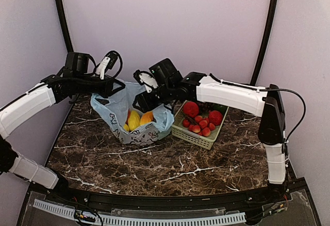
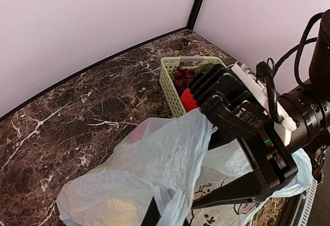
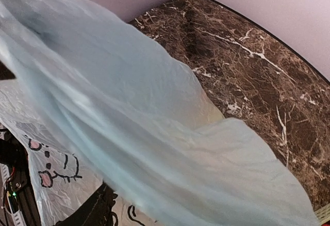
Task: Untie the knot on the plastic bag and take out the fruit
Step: Open the bag opening for the takeout bag.
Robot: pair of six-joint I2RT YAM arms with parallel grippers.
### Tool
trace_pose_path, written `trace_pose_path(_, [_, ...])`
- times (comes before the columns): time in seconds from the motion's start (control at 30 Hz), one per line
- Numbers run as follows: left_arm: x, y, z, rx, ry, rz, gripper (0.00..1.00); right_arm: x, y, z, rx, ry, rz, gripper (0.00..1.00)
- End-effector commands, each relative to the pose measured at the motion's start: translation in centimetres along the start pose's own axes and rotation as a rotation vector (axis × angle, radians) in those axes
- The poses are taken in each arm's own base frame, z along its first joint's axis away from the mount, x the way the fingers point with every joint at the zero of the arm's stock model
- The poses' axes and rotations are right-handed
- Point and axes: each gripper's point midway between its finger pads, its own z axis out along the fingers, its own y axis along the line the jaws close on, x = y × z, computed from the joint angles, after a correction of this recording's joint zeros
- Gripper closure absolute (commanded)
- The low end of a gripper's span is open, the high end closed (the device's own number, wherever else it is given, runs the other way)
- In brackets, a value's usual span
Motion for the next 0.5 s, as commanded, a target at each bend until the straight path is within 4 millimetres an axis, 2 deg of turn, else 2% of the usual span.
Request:
trace_pose_path(0.0, [-0.6, 0.7, -0.8, -0.063, -0.036, -0.016, 0.99, 1.1, -1.8, 0.2, 0.133, 0.027, 0.053, 0.34])
trace_pose_path(0.13, [-0.5, 2.4, -1.2, -0.137, -0.035, -0.044, 0.99, 4.3, -3.3, 0.9, 0.218, 0.118, 0.064, 0.19])
trace_pose_path(0.23, [-0.9, 4.7, -2.3, -0.192, -0.064, -0.09, 0.99, 7.6, -4.5, 0.6, 0.276, 0.202, 0.054, 0.08])
trace_pose_path(0.37, [-1.5, 7.6, -4.4, -0.246, -0.117, -0.158, 0.99, 11.4, -6.6, -1.5, 0.384, 0.294, 0.041, 0.04])
trace_pose_path(0.47, [-1.5, 10.1, -6.3, -0.318, -0.144, -0.192, 0.99, 13.3, -7.7, -3.5, 0.432, 0.331, 0.058, 0.03])
